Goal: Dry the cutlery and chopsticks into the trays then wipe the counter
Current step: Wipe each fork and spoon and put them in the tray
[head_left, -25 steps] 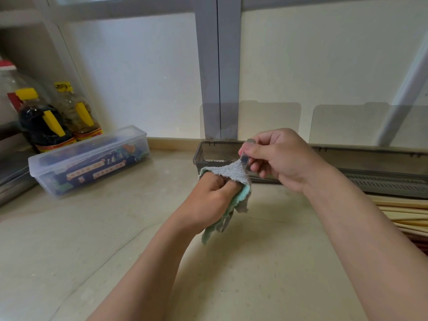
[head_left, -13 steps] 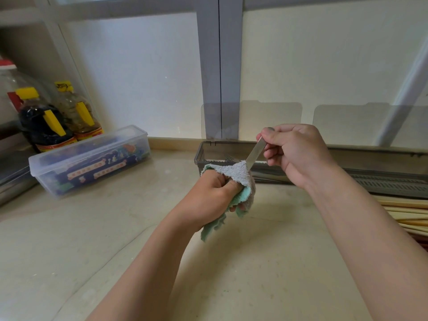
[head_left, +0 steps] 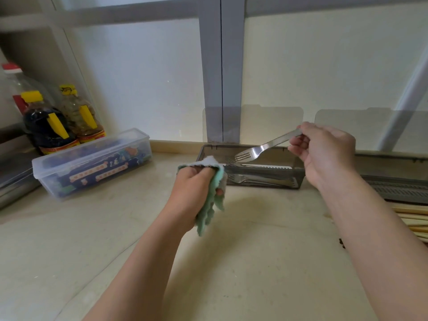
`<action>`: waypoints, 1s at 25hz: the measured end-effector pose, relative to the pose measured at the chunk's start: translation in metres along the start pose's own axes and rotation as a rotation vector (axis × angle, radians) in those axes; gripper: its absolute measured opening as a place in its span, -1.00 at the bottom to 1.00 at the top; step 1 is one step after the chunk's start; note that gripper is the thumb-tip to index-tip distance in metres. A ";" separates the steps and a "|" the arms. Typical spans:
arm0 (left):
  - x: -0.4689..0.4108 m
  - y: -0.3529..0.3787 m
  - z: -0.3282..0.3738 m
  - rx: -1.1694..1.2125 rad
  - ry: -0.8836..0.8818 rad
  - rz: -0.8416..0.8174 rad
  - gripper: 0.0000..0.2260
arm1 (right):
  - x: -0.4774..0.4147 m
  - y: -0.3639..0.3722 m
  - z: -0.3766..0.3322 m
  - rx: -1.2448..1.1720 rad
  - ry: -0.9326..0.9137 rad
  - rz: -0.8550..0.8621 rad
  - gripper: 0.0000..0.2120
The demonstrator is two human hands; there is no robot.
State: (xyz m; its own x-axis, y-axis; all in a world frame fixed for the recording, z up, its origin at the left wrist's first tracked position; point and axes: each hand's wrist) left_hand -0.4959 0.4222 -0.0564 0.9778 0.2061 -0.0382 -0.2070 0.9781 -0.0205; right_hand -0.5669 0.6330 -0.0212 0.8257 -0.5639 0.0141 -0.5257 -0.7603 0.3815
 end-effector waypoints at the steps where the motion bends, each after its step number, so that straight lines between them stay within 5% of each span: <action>1: -0.001 0.000 0.001 0.066 -0.021 0.028 -0.65 | -0.001 0.001 0.005 0.010 0.010 0.010 -0.90; 10: 0.005 0.012 0.003 0.157 -0.007 0.050 -0.54 | 0.001 0.010 0.049 0.266 0.195 -0.065 -0.94; 25: -0.002 0.019 -0.002 0.490 -0.021 -0.055 -0.65 | 0.018 0.002 0.009 0.631 -0.001 -0.269 -0.84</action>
State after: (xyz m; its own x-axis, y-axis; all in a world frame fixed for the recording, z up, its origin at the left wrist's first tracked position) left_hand -0.5016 0.4400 -0.0584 0.9883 0.1498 -0.0295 -0.1206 0.8844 0.4508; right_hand -0.5548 0.6179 -0.0286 0.9441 -0.3296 -0.0063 -0.3214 -0.9161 -0.2397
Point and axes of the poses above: each hand's wrist, its own x-axis away from the middle knuckle, its own y-axis out of the palm, z = x × y, and after that the axes turned 9 degrees about z, right-handed
